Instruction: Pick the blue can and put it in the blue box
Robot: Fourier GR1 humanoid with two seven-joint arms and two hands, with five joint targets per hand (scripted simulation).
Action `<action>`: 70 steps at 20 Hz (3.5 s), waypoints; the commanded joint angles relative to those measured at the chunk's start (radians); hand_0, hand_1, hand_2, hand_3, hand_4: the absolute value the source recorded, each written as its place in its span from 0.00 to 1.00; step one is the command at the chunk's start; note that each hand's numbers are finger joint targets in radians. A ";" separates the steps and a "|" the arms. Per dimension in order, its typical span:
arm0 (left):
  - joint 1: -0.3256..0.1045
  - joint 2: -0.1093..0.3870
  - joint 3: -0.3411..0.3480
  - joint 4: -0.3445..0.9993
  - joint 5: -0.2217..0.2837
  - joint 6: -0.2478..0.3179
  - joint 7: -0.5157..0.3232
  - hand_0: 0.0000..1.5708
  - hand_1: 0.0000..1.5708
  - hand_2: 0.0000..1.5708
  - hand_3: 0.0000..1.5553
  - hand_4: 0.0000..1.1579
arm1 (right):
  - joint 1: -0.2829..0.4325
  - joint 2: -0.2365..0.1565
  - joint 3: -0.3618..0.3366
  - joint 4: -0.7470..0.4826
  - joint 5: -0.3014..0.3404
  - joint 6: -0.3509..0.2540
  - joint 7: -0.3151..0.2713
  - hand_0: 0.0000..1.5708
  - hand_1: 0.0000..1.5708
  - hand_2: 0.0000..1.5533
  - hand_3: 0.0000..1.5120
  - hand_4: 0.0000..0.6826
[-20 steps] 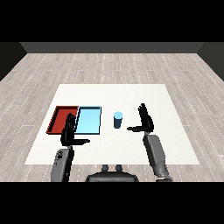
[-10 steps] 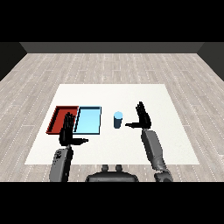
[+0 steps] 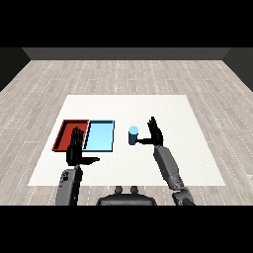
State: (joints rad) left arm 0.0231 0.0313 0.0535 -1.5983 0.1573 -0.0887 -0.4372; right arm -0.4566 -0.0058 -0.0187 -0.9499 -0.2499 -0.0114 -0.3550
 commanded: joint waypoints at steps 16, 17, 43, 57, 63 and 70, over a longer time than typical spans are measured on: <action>-0.020 0.000 0.020 0.063 -0.009 0.001 -0.065 0.00 0.00 0.00 0.00 0.00 | -0.188 0.006 0.125 0.374 -0.175 -0.036 -0.185 0.00 0.00 0.00 0.00 0.00; -0.031 -0.013 0.005 0.077 -0.021 0.016 -0.056 0.00 0.00 0.00 0.00 0.00 | -0.167 0.006 0.095 0.395 -0.153 -0.007 -0.208 0.00 0.00 0.00 0.00 0.00; -0.011 0.017 0.028 0.052 -0.002 -0.015 -0.050 0.00 0.00 0.00 0.00 0.00 | -0.340 0.006 0.324 0.616 -0.407 -0.002 -0.277 0.00 0.00 0.00 0.00 0.00; -0.017 0.040 0.060 0.036 0.022 -0.025 -0.046 0.00 0.00 0.00 0.00 0.00 | -0.358 0.006 0.477 0.627 -0.495 -0.199 -0.221 0.99 0.99 0.96 0.96 0.95; 0.049 -0.029 -0.025 -0.024 -0.016 0.003 -0.053 0.00 0.00 0.00 0.00 0.00 | -0.399 -0.002 0.446 0.610 -0.430 -0.221 -0.151 0.99 0.99 0.96 0.95 1.00; -0.015 0.033 0.027 0.052 0.016 -0.041 -0.023 0.00 0.00 0.00 0.00 0.00 | -0.370 0.006 0.443 0.628 -0.416 -0.202 -0.303 0.96 0.96 0.94 0.94 0.96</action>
State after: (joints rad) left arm 0.0097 0.0407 0.0650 -1.5671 0.1645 -0.1068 -0.4610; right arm -0.8434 -0.0042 0.4287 -0.3321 -0.6862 -0.2221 -0.5912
